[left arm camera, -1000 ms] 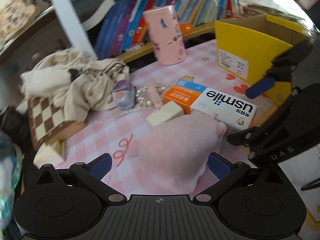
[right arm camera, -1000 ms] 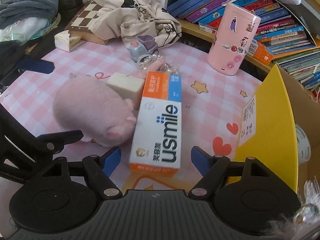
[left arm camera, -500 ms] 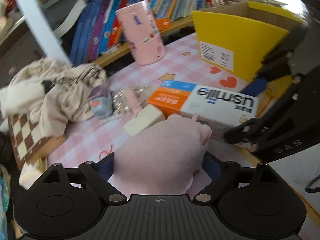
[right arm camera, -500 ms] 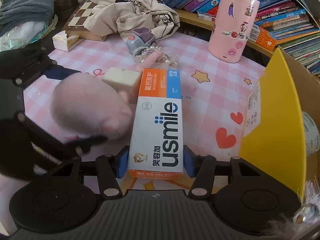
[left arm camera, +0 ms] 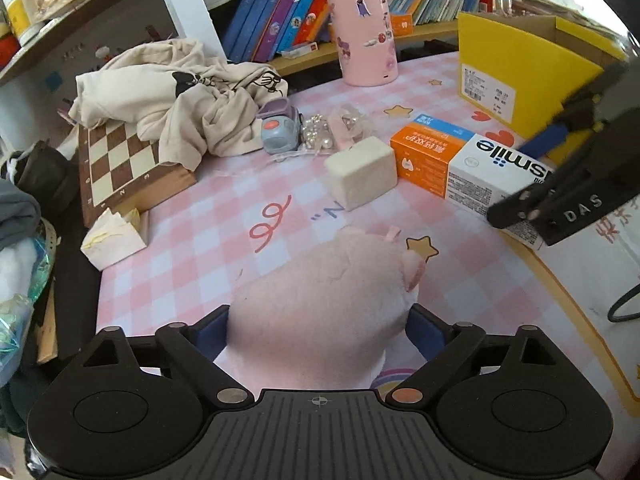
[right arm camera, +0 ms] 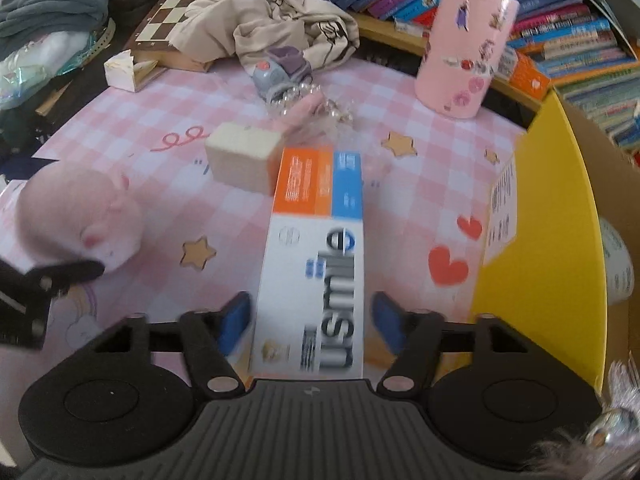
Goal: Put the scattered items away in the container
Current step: 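Grasp the Usmile toothpaste box with the right tool while the left tool grasps the pink plush pig, then carry the toothpaste box and plush pig toward the yellow box with both tools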
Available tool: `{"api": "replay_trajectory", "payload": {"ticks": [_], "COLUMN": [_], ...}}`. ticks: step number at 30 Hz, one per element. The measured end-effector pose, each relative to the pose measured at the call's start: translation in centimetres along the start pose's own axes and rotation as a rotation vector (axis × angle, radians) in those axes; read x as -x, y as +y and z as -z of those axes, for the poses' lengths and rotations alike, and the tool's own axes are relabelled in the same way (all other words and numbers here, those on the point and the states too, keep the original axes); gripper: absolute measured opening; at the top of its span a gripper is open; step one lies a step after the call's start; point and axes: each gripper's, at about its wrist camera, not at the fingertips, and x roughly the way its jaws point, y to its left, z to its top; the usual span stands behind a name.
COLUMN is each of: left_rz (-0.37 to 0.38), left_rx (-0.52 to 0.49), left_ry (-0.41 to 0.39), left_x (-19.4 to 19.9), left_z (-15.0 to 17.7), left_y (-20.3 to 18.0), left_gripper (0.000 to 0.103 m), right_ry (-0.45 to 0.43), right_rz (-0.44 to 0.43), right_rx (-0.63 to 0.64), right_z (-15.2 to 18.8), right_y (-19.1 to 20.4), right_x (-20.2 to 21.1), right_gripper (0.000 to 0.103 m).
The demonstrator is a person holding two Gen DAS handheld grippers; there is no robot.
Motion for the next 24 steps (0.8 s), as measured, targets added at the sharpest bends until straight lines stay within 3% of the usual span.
{"api": "replay_trajectory", "payload": {"ticks": [4,11,17,24], "left_rz": [-0.012,0.005,0.012,0.025], "left_rx": [-0.015,0.049,0.090,0.133], "left_ry": [-0.002,0.001,-0.011,-0.056], "left_x": [-0.7,-1.4,-0.9,1.4], "left_z": [-0.4,-0.8,-1.1,-1.0], "left_y": [-0.3,0.4,0.7,1.1], "left_gripper": [0.096,0.094,0.085,0.084], "right_ry": [0.006,0.038,0.016,-0.002], "right_rz": [0.006,-0.010,-0.023,-0.060], "right_rx": [0.031,0.007,-0.033,-0.056], "right_z": [-1.3,-2.1,-1.9,-1.0], "right_y": [0.3,-0.2,-1.0,-1.4], "right_x": [-1.3,-2.7,-1.7,1.0], "right_gripper": [0.073,0.052,0.051,0.050]}}
